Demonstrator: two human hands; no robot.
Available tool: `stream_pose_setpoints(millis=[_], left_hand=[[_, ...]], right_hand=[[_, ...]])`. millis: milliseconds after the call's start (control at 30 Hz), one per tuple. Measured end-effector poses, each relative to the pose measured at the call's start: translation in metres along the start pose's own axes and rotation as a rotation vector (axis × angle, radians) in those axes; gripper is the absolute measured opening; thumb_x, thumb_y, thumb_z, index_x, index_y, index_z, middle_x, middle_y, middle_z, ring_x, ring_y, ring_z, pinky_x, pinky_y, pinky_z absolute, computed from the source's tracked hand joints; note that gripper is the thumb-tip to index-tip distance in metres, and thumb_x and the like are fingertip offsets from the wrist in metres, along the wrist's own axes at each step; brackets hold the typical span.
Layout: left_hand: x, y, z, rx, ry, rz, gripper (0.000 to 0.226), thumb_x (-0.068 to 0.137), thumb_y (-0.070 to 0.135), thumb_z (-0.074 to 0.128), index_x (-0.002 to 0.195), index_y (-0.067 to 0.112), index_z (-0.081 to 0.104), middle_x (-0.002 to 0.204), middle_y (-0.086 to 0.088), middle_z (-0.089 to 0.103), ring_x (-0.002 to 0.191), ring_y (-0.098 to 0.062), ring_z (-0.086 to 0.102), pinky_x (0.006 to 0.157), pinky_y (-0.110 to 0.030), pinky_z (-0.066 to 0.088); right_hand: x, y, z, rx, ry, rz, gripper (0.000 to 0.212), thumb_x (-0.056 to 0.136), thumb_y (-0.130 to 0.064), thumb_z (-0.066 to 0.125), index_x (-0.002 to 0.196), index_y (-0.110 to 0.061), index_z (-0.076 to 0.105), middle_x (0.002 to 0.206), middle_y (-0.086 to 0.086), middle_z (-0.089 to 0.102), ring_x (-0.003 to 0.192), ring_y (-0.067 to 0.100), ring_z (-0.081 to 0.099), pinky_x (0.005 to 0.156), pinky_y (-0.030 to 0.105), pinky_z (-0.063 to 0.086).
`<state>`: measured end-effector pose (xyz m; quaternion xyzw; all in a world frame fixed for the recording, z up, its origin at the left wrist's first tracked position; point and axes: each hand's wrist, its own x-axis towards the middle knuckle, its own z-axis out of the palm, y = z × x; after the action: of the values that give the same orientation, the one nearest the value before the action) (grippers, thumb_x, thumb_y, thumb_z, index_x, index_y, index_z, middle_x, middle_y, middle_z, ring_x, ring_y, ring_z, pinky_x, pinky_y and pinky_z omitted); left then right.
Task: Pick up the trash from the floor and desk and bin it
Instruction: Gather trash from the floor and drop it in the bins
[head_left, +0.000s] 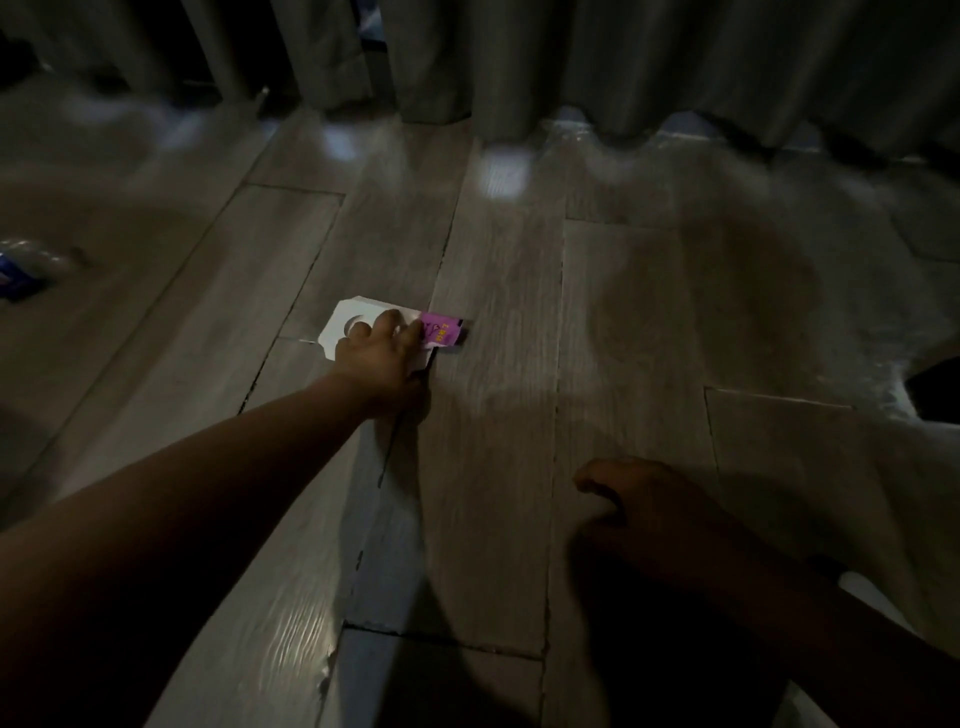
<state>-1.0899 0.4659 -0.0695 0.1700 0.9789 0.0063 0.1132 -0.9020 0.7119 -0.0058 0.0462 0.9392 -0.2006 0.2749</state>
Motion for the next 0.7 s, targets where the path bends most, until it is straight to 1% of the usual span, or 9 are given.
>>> stream_pose_setpoints(millis=[100,200,300,367,433,567,633,667,700], left_hand=[[-0.016,0.005,0.002,-0.106,0.007,0.016,0.073,0.086,0.04,0.06,0.146,0.018,0.025,0.151,-0.011,0.019,0.132,-0.039,0.023,0.105,-0.047,0.033],[-0.036,0.017,0.003,-0.132,0.023,0.129,0.066,0.086,0.036,0.062,0.14,0.012,0.033,0.147,-0.011,0.023,0.126,-0.034,0.03,0.1,-0.042,0.038],[-0.056,0.041,0.005,-0.124,-0.008,0.263,0.064,0.085,0.036,0.063,0.139,0.01,0.038,0.147,-0.012,0.024,0.123,-0.032,0.035,0.1,-0.037,0.038],[-0.07,0.063,0.008,-0.134,-0.041,0.318,0.061,0.086,0.036,0.061,0.137,0.009,0.04,0.145,-0.013,0.026,0.121,-0.03,0.038,0.096,-0.032,0.038],[-0.083,0.086,0.01,-0.186,-0.083,0.316,0.06,0.086,0.035,0.061,0.136,0.01,0.041,0.142,-0.01,0.028,0.118,-0.027,0.04,0.093,-0.03,0.039],[-0.111,0.129,0.011,-0.186,-0.163,0.436,0.063,0.081,0.038,0.065,0.134,0.011,0.044,0.144,-0.011,0.026,0.123,-0.028,0.04,0.103,-0.035,0.04],[-0.125,0.148,0.012,-0.259,-0.215,0.457,0.057,0.084,0.032,0.063,0.133,0.011,0.044,0.142,-0.012,0.031,0.124,-0.03,0.043,0.104,-0.039,0.041],[-0.132,0.154,0.013,-0.275,-0.217,0.495,0.055,0.086,0.03,0.062,0.133,0.011,0.043,0.141,-0.011,0.032,0.123,-0.03,0.044,0.104,-0.038,0.042],[-0.139,0.162,0.012,-0.252,-0.2,0.528,0.057,0.085,0.033,0.063,0.135,0.014,0.042,0.141,-0.009,0.032,0.122,-0.027,0.046,0.103,-0.033,0.042]], right_hand=[[-0.004,0.004,-0.003,-0.023,0.033,-0.044,0.052,0.087,-0.032,0.065,0.135,-0.03,0.046,0.141,-0.007,0.046,0.125,0.012,0.046,0.105,0.033,0.041],[-0.011,0.014,-0.008,-0.021,0.037,-0.066,0.049,0.087,-0.031,0.066,0.133,-0.029,0.048,0.136,-0.008,0.049,0.118,0.009,0.049,0.1,0.025,0.043],[-0.021,0.024,-0.014,-0.01,0.031,-0.043,0.052,0.084,-0.03,0.069,0.132,-0.03,0.049,0.132,-0.008,0.051,0.107,0.006,0.05,0.092,0.02,0.042],[-0.032,0.03,-0.017,-0.015,0.041,-0.01,0.053,0.083,-0.031,0.07,0.132,-0.029,0.051,0.131,-0.007,0.052,0.107,0.008,0.051,0.09,0.02,0.042],[-0.044,0.038,-0.02,-0.014,0.057,0.014,0.054,0.081,-0.029,0.072,0.131,-0.026,0.052,0.129,-0.004,0.055,0.109,0.012,0.054,0.093,0.024,0.045],[-0.076,0.058,-0.025,-0.051,0.088,0.039,0.051,0.08,-0.027,0.072,0.128,-0.023,0.056,0.123,-0.002,0.059,0.104,0.011,0.056,0.085,0.021,0.044],[-0.091,0.07,-0.025,-0.05,0.088,0.056,0.05,0.08,-0.026,0.072,0.127,-0.021,0.056,0.121,0.0,0.06,0.104,0.014,0.057,0.087,0.024,0.047],[-0.099,0.076,-0.026,-0.042,0.083,0.068,0.05,0.08,-0.025,0.072,0.127,-0.021,0.056,0.122,0.001,0.06,0.105,0.015,0.057,0.089,0.026,0.048],[-0.105,0.082,-0.025,-0.029,0.079,0.081,0.051,0.08,-0.024,0.072,0.128,-0.02,0.055,0.123,0.002,0.059,0.107,0.015,0.057,0.091,0.028,0.048]])
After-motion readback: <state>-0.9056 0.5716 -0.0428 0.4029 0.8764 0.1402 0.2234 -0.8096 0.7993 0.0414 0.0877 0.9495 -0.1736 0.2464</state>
